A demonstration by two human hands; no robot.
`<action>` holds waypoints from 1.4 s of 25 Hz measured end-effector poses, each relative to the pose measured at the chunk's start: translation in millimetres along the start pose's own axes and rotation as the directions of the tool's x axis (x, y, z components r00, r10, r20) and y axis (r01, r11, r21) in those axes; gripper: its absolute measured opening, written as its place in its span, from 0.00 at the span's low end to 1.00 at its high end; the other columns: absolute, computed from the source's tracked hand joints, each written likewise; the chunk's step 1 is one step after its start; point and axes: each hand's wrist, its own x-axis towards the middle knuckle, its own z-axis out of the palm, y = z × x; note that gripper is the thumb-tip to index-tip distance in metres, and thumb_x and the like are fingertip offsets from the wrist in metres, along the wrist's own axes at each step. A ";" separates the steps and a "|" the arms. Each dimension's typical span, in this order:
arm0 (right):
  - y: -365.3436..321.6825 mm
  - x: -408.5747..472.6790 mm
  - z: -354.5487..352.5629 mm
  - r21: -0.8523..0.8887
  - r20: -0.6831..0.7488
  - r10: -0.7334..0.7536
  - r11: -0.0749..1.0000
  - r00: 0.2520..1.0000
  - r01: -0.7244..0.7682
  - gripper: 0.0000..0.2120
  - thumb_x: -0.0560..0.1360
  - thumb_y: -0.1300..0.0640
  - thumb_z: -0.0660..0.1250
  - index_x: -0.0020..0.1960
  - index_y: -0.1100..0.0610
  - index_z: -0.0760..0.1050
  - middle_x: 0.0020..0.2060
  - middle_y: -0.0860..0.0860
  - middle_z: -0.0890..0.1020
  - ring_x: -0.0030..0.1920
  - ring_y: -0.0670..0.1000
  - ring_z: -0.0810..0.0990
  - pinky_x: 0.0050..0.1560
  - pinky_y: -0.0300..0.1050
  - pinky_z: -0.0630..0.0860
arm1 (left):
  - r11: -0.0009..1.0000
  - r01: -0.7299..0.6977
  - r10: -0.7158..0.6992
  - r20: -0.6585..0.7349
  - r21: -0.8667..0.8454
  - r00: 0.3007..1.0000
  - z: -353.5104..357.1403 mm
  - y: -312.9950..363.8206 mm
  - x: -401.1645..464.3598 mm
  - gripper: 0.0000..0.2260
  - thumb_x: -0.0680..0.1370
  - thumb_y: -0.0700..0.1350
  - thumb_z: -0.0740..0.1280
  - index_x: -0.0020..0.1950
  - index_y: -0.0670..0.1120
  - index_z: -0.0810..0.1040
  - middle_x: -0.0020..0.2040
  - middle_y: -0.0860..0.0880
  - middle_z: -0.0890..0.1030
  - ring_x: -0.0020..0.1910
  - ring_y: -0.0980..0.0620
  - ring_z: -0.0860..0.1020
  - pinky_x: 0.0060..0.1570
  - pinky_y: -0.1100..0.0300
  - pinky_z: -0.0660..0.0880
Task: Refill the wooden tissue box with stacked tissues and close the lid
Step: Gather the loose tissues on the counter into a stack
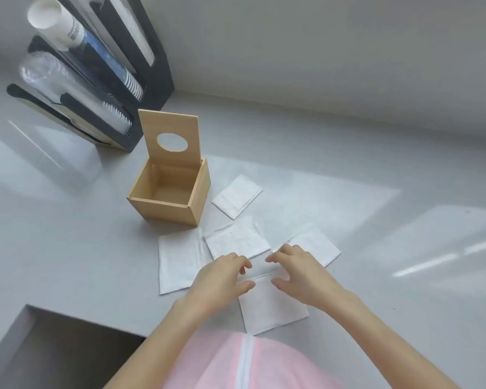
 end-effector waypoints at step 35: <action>5.5 -10.3 2.4 0.535 -0.179 0.084 0.844 0.980 0.025 0.05 0.74 0.60 0.65 0.42 0.52 0.74 0.36 0.42 0.76 0.38 0.38 0.74 0.42 0.30 0.70 | 0.979 -0.004 -0.001 -0.026 -0.202 1.000 5.4 12.5 -3.5 0.11 0.76 0.50 0.63 0.52 0.45 0.78 0.46 0.47 0.78 0.49 0.49 0.76 0.50 0.51 0.72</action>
